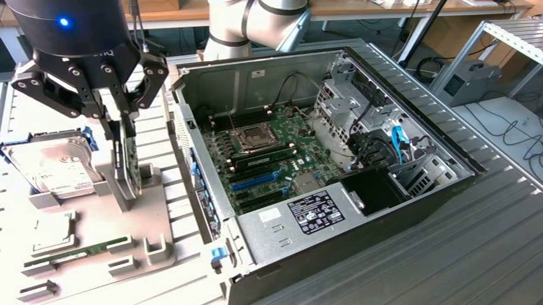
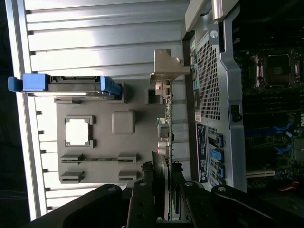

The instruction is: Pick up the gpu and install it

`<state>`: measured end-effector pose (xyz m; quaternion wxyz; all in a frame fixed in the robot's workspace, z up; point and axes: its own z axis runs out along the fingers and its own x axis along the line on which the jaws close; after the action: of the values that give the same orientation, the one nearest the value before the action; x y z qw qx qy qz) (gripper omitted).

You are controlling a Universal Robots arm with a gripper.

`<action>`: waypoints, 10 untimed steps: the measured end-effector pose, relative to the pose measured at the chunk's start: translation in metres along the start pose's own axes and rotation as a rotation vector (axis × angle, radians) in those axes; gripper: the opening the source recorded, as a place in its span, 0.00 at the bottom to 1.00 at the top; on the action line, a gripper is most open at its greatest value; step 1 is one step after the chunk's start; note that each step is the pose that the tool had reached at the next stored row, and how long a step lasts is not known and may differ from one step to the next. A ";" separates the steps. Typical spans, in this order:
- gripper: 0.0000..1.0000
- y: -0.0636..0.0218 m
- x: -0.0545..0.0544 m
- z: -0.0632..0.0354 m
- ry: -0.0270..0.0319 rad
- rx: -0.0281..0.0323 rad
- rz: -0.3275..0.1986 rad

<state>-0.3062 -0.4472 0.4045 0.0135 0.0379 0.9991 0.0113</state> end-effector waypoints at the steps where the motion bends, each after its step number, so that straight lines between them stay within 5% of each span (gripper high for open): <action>1: 0.26 0.0000 0.000 -0.0004 0.0001 0.0001 0.000; 10: 0.26 0.0001 0.000 -0.0040 0.0001 0.0001 0.000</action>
<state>-0.3062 -0.4473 0.4085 0.0135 0.0379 0.9991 0.0112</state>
